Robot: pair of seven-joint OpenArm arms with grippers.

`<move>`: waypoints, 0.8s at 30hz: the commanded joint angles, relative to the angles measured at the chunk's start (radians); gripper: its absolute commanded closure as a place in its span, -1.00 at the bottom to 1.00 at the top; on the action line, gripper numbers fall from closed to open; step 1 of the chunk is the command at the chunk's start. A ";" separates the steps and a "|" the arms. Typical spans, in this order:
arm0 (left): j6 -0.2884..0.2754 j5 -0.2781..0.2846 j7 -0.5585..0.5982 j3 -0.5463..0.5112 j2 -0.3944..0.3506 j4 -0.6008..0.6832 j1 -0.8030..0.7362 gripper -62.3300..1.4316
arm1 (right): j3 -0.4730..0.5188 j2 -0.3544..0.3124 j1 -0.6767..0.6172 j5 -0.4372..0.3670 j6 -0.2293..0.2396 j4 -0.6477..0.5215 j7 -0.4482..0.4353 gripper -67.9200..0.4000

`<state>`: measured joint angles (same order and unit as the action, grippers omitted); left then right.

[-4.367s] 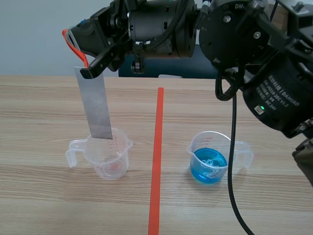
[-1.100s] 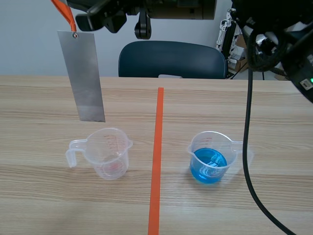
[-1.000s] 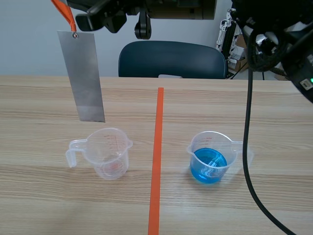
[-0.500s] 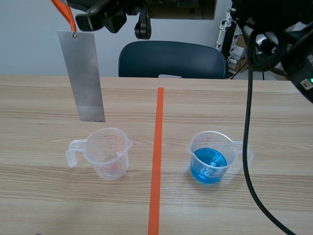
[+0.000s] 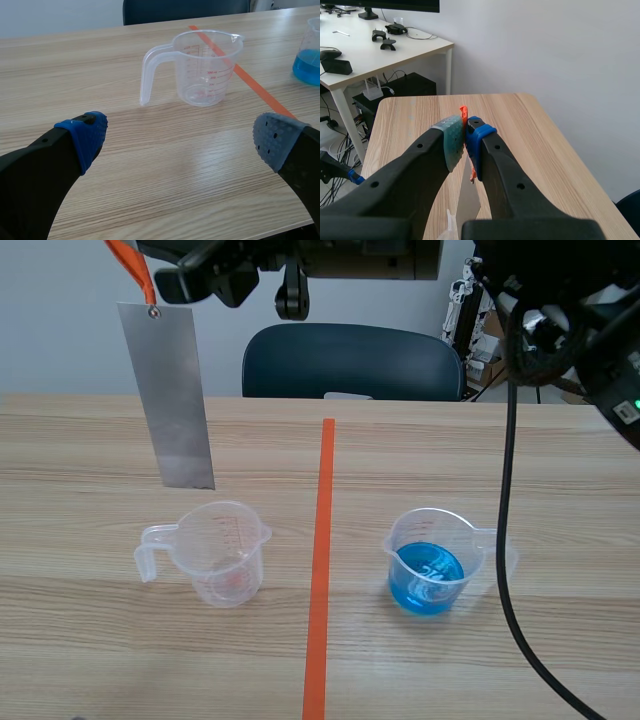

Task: Do the redox reaction experiment. move the plate over the left beaker

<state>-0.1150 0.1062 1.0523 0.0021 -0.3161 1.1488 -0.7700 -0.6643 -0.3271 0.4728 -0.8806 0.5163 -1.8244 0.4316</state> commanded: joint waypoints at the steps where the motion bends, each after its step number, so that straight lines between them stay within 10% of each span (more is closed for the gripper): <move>1: 0.000 0.005 0.017 -0.003 0.002 0.015 -0.010 -0.98 | 0.003 0.001 0.026 -0.010 -0.004 -0.011 -0.011 0.98; 24: 0.000 0.005 -0.010 -0.003 0.002 0.015 -0.008 -0.98 | 0.003 0.001 0.026 -0.010 -0.004 -0.011 -0.011 0.98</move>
<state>-0.1146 0.1062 1.0225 0.0021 -0.3161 1.1488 -0.7700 -0.6643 -0.3271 0.4728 -0.8806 0.5163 -1.8244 0.4316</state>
